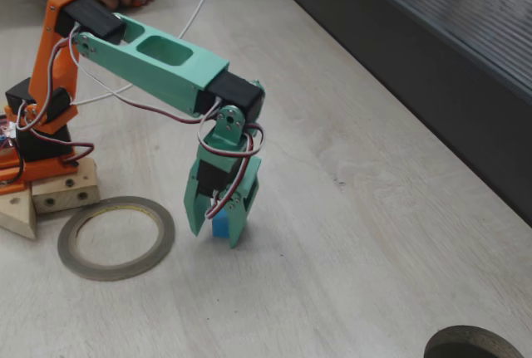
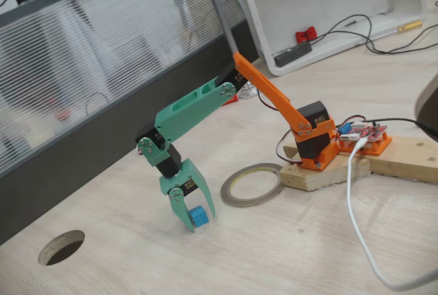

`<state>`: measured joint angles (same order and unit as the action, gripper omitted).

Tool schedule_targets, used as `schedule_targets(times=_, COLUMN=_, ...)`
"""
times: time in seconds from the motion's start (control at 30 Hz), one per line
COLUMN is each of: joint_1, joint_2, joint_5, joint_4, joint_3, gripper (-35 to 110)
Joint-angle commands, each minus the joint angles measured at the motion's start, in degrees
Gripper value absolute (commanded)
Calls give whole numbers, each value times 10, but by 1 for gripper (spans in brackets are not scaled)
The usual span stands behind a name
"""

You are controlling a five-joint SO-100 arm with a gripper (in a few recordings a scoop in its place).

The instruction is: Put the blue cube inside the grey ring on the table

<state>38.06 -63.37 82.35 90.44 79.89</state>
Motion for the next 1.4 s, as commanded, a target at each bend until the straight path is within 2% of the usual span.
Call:
schedule_targets(times=0.0, joint_1=7, joint_2=0, joint_5=12, joint_4=-1, joint_3=2, gripper=35)
schedule_targets(times=0.4, joint_1=7, joint_2=-1, joint_5=9, joint_4=0, joint_3=2, gripper=34)
schedule_targets(times=0.67, joint_1=7, joint_2=-2, joint_5=13, joint_4=-1, joint_3=1, gripper=17)
schedule_targets(times=1.07, joint_1=6, joint_2=-9, joint_5=13, joint_4=0, joint_3=1, gripper=17)
schedule_targets(times=1.37, joint_1=11, joint_2=-142, joint_5=12, joint_4=7, joint_3=2, gripper=16)
